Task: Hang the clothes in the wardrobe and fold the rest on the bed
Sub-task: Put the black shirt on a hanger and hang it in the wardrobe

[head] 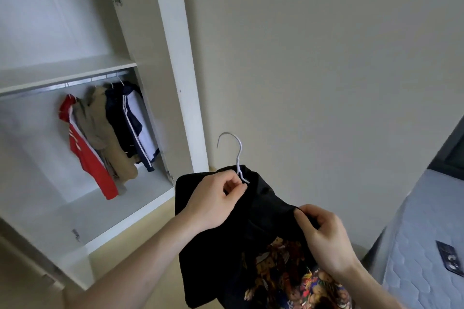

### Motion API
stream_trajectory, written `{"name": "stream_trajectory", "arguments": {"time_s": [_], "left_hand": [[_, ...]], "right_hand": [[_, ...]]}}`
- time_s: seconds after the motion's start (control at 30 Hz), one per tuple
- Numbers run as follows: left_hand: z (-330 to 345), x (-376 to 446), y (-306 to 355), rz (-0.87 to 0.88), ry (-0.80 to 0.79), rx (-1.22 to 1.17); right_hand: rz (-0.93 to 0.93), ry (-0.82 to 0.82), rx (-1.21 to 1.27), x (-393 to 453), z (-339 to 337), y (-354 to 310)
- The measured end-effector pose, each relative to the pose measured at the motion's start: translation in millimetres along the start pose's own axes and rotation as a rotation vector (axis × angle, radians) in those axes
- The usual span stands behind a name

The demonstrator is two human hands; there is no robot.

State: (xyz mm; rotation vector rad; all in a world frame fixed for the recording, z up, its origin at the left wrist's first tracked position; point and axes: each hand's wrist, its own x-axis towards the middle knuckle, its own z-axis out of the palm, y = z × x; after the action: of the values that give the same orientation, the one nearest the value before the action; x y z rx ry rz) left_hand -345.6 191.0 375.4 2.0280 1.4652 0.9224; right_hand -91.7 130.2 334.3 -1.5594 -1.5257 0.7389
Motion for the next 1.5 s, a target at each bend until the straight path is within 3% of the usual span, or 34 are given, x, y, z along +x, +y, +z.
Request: {"name": "stream_trajectory", "arguments": {"time_s": [0.3, 0.8, 1.07, 1.3, 1.5], "left_hand": [[-137, -17, -143, -0.224, 0.1, -0.145], [-341, 3, -324, -0.435, 0.412, 0.064], [-427, 74, -397, -0.565, 0.557, 0.152], [-475, 129, -446, -0.72, 0.646, 0.219], [-507, 135, -483, -0.814, 0.671, 0.255]], "right_hand": [[0.034, -0.141, 0.067, 68, 148, -71], [-0.05, -0.482, 0.261, 213, 383, -197], [-0.183, -0.655, 0.265, 305, 500, -255], [-0.159, -0.834, 0.307, 381, 583, -297], [-0.118, -0.88, 0.307, 414, 656, -330]]}}
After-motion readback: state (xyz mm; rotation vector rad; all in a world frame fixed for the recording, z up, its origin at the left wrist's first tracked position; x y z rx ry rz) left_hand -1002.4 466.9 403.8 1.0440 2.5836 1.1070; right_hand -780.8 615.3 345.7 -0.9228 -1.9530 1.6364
